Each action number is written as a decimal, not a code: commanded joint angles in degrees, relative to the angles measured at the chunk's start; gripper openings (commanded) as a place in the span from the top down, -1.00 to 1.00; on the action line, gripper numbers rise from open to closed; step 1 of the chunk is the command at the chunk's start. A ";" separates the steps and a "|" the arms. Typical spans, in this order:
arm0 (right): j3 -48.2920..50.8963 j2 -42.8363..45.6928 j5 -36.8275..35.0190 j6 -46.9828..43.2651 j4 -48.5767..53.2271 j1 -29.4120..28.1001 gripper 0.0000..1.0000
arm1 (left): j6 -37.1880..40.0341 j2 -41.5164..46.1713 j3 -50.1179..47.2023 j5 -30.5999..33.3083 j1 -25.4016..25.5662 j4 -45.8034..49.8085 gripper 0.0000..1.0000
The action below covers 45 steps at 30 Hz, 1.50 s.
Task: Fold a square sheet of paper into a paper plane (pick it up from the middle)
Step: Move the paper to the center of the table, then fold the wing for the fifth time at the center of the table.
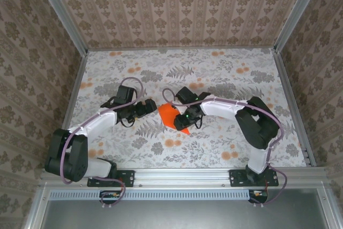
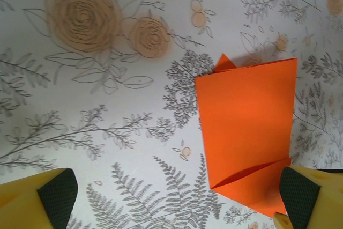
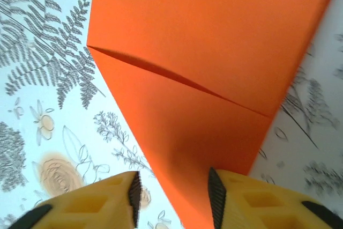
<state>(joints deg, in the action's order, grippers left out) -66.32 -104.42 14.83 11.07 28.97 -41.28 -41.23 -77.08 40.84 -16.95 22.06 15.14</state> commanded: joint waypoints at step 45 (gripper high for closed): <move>12.91 -2.43 9.06 31.42 -21.79 7.92 0.23 | -19.89 -12.47 0.12 -2.91 14.81 -14.76 0.46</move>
<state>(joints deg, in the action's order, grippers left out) -55.46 -105.36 25.85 42.24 5.13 -33.89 -60.95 -90.28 40.16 -18.94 36.73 1.78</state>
